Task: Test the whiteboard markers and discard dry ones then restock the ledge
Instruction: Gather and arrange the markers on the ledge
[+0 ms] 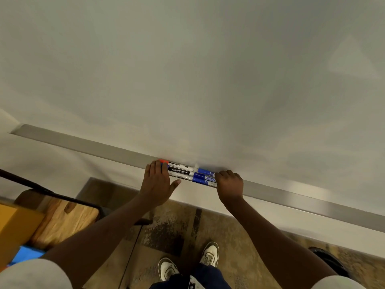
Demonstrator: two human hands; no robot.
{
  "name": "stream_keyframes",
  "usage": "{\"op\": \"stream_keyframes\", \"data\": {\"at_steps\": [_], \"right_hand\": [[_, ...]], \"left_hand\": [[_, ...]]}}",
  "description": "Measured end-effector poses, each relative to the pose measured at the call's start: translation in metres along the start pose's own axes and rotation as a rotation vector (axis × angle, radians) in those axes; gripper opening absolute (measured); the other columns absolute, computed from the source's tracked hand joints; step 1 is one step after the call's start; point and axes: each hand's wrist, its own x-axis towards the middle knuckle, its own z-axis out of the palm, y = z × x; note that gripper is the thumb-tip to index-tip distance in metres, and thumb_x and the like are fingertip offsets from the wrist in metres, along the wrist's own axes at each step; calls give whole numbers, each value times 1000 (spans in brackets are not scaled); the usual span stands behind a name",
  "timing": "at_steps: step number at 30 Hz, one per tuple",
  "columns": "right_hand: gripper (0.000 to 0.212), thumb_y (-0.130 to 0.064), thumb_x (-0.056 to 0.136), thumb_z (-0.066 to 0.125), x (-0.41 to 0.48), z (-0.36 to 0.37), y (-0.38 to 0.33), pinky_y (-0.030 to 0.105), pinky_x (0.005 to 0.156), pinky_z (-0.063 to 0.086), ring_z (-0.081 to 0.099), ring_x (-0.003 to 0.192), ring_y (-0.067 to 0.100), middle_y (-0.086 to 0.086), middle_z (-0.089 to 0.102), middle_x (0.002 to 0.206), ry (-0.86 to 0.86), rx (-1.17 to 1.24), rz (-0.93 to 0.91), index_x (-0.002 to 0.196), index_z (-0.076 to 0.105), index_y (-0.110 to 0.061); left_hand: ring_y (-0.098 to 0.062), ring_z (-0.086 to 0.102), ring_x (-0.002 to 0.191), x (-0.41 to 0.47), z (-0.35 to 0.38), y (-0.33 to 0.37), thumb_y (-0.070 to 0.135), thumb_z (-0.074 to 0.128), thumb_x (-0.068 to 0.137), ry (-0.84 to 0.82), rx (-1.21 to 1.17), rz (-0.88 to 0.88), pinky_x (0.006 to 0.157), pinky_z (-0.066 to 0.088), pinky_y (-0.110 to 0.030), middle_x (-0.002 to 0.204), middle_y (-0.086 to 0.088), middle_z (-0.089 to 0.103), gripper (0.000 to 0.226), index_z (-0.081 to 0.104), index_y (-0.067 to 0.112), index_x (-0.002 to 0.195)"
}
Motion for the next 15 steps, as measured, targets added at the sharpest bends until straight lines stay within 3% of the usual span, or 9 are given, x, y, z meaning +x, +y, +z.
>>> {"op": "stream_keyframes", "data": {"at_steps": [7, 15], "right_hand": [[54, -43, 30, 96, 8, 8, -4, 25, 51, 50, 61, 54, 18, 2, 64, 60, -27, -48, -12, 65, 67, -14], [51, -34, 32, 96, 7, 11, -6, 25, 48, 49, 61, 54, 20, 3, 65, 62, -41, -65, -21, 69, 68, -12]], "left_hand": [[-41, 50, 118, 19, 6, -14, 71, 10, 89, -50, 98, 96, 101, 39, -54, 129, -27, 51, 92, 46, -3, 131], [-39, 52, 115, 23, 9, -14, 70, 9, 91, -68, 59, 114, 100, 41, -49, 128, -27, 52, 92, 45, -5, 131]]}}
